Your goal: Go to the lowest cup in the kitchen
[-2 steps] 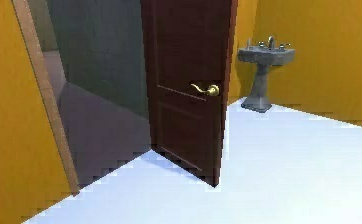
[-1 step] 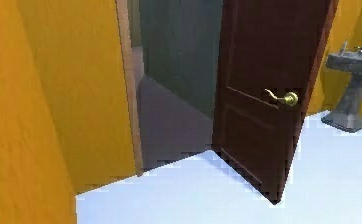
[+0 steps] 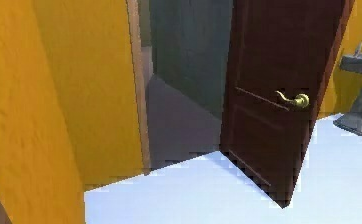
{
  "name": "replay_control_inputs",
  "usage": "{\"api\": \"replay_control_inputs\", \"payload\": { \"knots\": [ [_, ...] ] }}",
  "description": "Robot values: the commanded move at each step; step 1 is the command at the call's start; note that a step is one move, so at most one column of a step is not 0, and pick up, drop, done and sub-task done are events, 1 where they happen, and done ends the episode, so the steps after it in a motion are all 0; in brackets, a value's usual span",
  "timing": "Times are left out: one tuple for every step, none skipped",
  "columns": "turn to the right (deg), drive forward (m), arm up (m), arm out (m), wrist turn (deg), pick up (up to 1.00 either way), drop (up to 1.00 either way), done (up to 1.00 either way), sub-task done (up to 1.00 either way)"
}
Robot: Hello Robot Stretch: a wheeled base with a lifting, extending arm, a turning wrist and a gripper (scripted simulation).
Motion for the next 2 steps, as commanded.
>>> {"api": "replay_control_inputs", "payload": {
  "knots": [
    [45.0, 0.00, 0.00, 0.00, 0.0, 0.00, 0.00, 0.00, 0.00],
    [33.0, 0.00, 0.00, 0.00, 0.0, 0.00, 0.00, 0.00, 0.00]
  ]
}}
